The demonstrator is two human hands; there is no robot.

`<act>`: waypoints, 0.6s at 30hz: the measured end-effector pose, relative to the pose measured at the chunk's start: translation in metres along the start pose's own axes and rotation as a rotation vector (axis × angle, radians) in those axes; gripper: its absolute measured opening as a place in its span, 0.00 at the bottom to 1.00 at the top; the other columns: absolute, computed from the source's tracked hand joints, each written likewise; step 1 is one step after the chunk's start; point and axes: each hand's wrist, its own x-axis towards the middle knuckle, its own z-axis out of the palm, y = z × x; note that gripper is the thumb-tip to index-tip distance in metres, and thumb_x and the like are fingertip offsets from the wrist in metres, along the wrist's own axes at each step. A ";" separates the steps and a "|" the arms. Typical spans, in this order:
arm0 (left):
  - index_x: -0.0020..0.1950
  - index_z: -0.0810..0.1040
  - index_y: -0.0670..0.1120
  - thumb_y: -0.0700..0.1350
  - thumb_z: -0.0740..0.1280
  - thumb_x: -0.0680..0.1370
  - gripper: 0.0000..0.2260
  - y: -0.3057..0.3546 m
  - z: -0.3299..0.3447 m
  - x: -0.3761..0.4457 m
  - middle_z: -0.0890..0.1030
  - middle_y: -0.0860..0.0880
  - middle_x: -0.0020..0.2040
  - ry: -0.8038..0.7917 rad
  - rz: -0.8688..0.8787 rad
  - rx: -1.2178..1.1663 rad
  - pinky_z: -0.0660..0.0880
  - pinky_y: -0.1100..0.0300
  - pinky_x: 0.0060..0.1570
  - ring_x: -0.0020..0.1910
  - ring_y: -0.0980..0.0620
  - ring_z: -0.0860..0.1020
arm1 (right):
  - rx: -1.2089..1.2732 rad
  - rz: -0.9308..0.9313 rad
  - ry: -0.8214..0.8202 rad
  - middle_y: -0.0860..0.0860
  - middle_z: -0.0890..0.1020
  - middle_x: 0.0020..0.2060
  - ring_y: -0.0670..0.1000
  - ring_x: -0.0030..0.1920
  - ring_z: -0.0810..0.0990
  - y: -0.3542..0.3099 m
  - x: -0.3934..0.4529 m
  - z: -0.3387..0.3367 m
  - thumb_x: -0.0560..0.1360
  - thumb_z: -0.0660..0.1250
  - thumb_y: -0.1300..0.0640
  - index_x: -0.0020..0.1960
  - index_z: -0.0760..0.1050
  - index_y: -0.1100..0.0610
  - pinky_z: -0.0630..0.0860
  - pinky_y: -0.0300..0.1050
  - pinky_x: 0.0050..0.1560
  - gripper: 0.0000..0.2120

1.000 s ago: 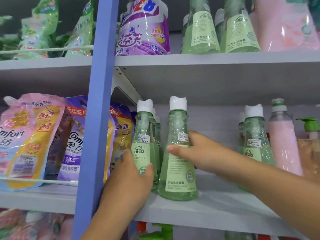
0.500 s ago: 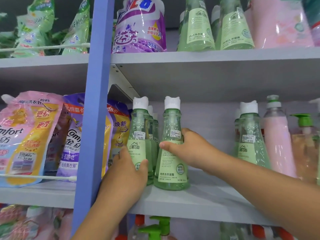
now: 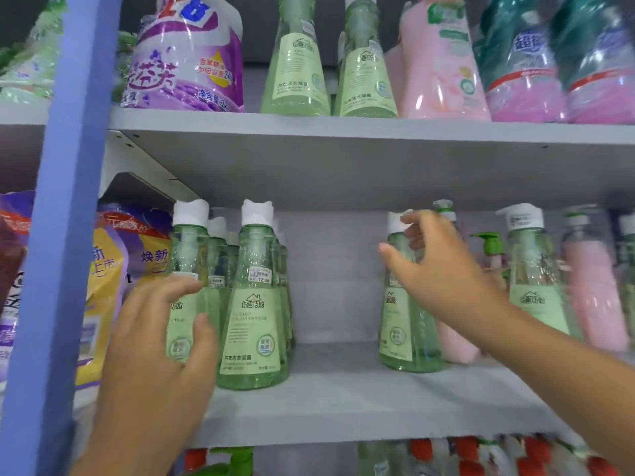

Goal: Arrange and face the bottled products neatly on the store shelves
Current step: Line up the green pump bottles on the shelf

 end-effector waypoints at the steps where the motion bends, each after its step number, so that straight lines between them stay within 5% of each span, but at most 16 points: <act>1: 0.57 0.77 0.54 0.40 0.68 0.77 0.12 0.015 0.007 -0.002 0.76 0.64 0.55 -0.053 0.017 -0.068 0.63 0.74 0.61 0.58 0.69 0.71 | -0.089 0.057 0.002 0.48 0.76 0.57 0.50 0.55 0.77 0.013 0.004 -0.013 0.75 0.68 0.36 0.67 0.68 0.51 0.75 0.50 0.59 0.28; 5: 0.60 0.76 0.59 0.50 0.68 0.77 0.11 0.060 0.057 -0.004 0.77 0.66 0.58 -0.444 -0.078 -0.251 0.72 0.63 0.64 0.60 0.69 0.74 | -0.395 0.276 -0.340 0.48 0.78 0.42 0.51 0.43 0.77 0.039 0.001 -0.013 0.73 0.62 0.27 0.56 0.74 0.52 0.74 0.46 0.44 0.30; 9: 0.71 0.70 0.55 0.54 0.69 0.78 0.22 0.079 0.099 0.000 0.75 0.57 0.66 -0.676 -0.179 -0.213 0.72 0.57 0.68 0.64 0.59 0.75 | -0.404 0.191 -0.412 0.47 0.84 0.47 0.49 0.46 0.82 0.055 -0.007 0.012 0.70 0.65 0.26 0.56 0.79 0.46 0.81 0.47 0.50 0.28; 14: 0.74 0.64 0.62 0.58 0.73 0.75 0.31 0.080 0.103 -0.004 0.75 0.62 0.64 -0.776 -0.263 -0.219 0.76 0.55 0.63 0.60 0.60 0.78 | -0.034 0.132 -0.613 0.42 0.85 0.47 0.44 0.47 0.83 0.046 -0.006 0.007 0.70 0.69 0.30 0.55 0.81 0.42 0.80 0.43 0.49 0.20; 16: 0.64 0.60 0.73 0.58 0.75 0.72 0.30 0.080 0.094 -0.008 0.77 0.70 0.54 -0.810 -0.249 -0.205 0.78 0.58 0.58 0.52 0.68 0.79 | 0.146 0.111 -0.740 0.42 0.86 0.50 0.45 0.51 0.85 0.039 -0.012 0.013 0.69 0.67 0.28 0.59 0.81 0.42 0.81 0.49 0.57 0.25; 18: 0.62 0.53 0.74 0.57 0.76 0.72 0.34 0.079 0.085 -0.013 0.77 0.68 0.52 -0.736 -0.234 -0.176 0.78 0.62 0.54 0.49 0.68 0.79 | 0.388 0.162 -0.896 0.45 0.86 0.56 0.47 0.58 0.84 0.035 -0.018 0.023 0.76 0.64 0.33 0.64 0.79 0.47 0.77 0.52 0.66 0.24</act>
